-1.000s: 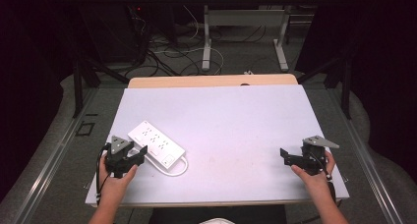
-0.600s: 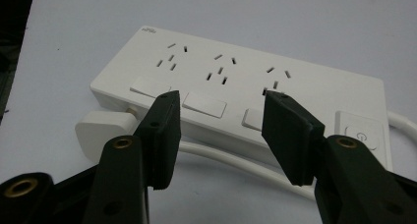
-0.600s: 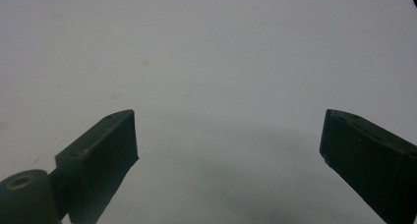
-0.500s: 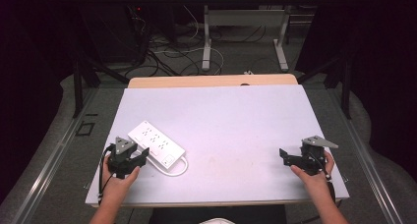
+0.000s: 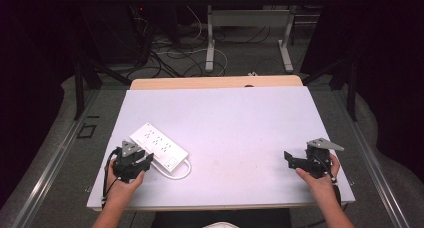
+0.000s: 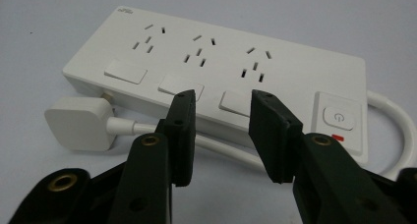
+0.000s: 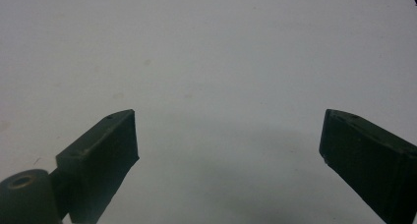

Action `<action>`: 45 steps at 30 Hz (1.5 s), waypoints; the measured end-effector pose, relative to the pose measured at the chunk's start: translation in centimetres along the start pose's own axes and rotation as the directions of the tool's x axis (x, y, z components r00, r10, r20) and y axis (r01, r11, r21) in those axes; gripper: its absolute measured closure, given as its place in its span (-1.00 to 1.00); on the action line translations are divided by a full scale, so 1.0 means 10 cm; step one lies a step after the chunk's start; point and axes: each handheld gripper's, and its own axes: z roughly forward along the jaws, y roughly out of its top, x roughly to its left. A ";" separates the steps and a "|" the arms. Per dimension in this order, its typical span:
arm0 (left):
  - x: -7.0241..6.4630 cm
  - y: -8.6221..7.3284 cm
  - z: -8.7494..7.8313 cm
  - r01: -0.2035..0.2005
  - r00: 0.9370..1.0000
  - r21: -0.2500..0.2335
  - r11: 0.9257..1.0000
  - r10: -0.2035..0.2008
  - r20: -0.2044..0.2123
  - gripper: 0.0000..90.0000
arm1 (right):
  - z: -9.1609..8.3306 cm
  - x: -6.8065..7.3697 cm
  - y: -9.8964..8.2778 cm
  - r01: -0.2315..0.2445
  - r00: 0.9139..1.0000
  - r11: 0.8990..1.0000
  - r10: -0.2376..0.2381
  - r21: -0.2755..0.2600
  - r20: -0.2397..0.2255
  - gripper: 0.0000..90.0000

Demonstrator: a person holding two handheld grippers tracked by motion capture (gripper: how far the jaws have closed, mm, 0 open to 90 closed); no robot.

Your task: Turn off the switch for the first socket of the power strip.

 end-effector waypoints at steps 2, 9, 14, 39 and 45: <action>-0.02 0.00 0.01 0.000 1.000 -0.005 1.000 0.000 0.000 0.45 | 0.00 0.00 0.00 -0.002 1.000 1.000 0.002 -0.002 -0.005 -0.84; -0.05 0.01 0.02 -0.019 1.000 0.030 0.999 0.019 0.007 0.59 | -0.01 0.00 0.00 -0.001 1.000 1.000 0.001 0.003 -0.003 -0.84; -0.06 0.01 0.02 -0.026 1.000 0.049 0.998 0.026 -0.006 0.69 | 0.01 0.00 0.00 -0.004 1.000 1.000 0.004 0.002 -0.008 -0.84; -0.06 0.10 0.05 0.053 0.998 0.114 0.992 -0.057 0.034 1.00 | 0.01 -0.01 -0.01 -0.005 1.000 1.000 0.005 0.003 -0.004 -0.83; -0.06 0.16 0.09 0.063 0.997 0.145 0.987 -0.070 0.042 1.00 | 0.01 -0.01 -0.01 -0.007 1.000 1.000 0.007 0.003 -0.002 -0.83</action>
